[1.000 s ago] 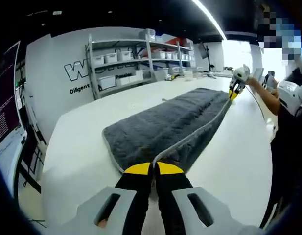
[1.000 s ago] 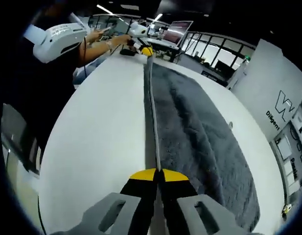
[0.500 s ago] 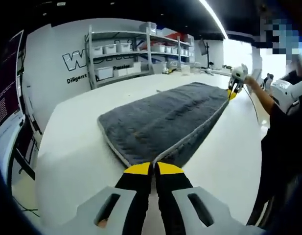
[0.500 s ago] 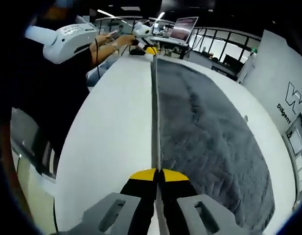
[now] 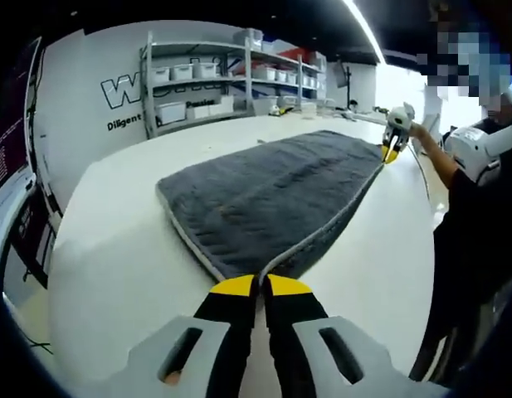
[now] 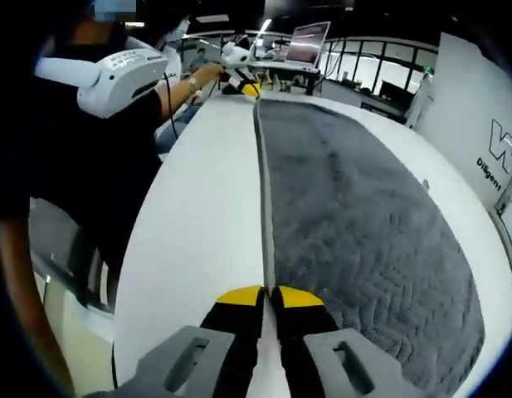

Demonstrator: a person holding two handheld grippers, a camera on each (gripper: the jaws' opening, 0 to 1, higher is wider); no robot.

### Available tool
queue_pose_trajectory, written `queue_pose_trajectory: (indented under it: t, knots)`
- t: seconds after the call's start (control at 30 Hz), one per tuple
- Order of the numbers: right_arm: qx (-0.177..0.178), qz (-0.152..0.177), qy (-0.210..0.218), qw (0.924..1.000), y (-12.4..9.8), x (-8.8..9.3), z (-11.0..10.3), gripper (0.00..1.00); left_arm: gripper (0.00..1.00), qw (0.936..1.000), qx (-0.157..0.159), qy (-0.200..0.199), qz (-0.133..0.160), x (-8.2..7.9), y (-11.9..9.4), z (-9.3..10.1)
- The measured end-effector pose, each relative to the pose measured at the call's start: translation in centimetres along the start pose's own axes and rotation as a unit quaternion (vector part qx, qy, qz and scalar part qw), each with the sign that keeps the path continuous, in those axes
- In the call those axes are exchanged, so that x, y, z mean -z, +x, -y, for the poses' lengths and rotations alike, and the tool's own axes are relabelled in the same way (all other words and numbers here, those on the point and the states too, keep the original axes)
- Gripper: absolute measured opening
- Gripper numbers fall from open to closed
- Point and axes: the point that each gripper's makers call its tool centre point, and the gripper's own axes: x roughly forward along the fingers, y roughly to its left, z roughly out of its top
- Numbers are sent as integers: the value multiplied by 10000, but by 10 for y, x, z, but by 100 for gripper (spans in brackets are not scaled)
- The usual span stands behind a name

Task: Open the folded towel by lifting each exposed corner and separating the folded layers until the towel lies flat within the target outline without major curled edges

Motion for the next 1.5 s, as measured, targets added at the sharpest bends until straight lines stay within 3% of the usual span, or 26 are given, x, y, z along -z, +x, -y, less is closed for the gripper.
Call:
queue_pose_trajectory:
  t: [0.07, 0.13, 0.2, 0.33, 0.53, 0.63, 0.7, 0.77, 0.97, 1.2, 1.37, 1.5]
  knots:
    - [18, 59, 1, 10000, -3, -1, -1, 8, 14, 9999, 0, -25, 131, -3, -1, 2]
    - [171, 251, -26, 9995, -5, -7, 2, 18, 25, 9990, 67, -41, 436, -13, -3, 9]
    - [285, 508, 101, 9983, -11, -14, 4, 24, 30, 9983, 154, -11, 559, -18, -4, 16]
    - [473, 699, 58, 9964, -22, -19, 6, 31, 40, 9970, 130, 103, 756, -31, -7, 23]
    - [817, 1150, 346, 9894, -34, -26, 16, 60, 75, 9875, -14, -219, 1564, -69, -8, 22]
    - [957, 1200, 538, 9867, -37, -22, 23, 75, 84, 9852, -78, -213, 1698, -77, -5, 17]
    - [1150, 1241, 785, 9825, -40, -18, 33, 89, 100, 9803, -252, -338, 1930, -88, 1, 9]
    - [1240, 1276, 1013, 9788, -42, -13, 39, 99, 99, 9769, -381, -430, 2057, -96, 5, 2]
    - [1420, 1509, 1295, 9697, -49, -4, 50, 99, 99, 9728, -442, -709, 2162, -110, 20, -12]
    - [1735, 1738, 1452, 9584, -57, -2, 61, 99, 99, 9727, -425, -765, 2147, -130, 37, -33]
    - [1800, 1941, 1558, 9517, -61, -4, 64, 99, 95, 9727, -633, -738, 2109, -147, 50, -55]
    - [1795, 2010, 1621, 9493, -60, -2, 65, 99, 94, 9758, -780, -834, 1865, -151, 70, -80]
